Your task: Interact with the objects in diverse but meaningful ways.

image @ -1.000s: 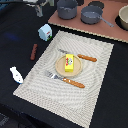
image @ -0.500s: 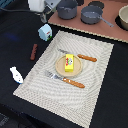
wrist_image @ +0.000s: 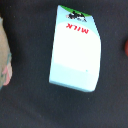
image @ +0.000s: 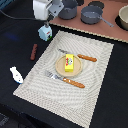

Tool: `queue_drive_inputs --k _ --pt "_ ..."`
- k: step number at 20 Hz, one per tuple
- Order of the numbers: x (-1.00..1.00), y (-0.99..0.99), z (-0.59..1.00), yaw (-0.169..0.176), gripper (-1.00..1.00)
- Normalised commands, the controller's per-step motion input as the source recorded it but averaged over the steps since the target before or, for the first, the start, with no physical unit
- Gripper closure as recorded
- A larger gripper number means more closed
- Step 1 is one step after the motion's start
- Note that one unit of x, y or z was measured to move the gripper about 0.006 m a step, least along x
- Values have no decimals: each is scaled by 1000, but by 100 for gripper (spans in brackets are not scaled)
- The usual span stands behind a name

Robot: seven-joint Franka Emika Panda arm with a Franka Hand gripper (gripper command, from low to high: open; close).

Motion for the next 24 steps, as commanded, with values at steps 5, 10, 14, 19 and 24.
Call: queue_drive_inputs --k 5,10,14,19,24 --pt "-207 -4 -241 -90 -100" --pt "-260 0 -263 -95 -100" --pt "-369 0 -287 -46 -100" --pt "-418 0 -377 -26 -100" --pt "-474 0 -345 -25 -100"
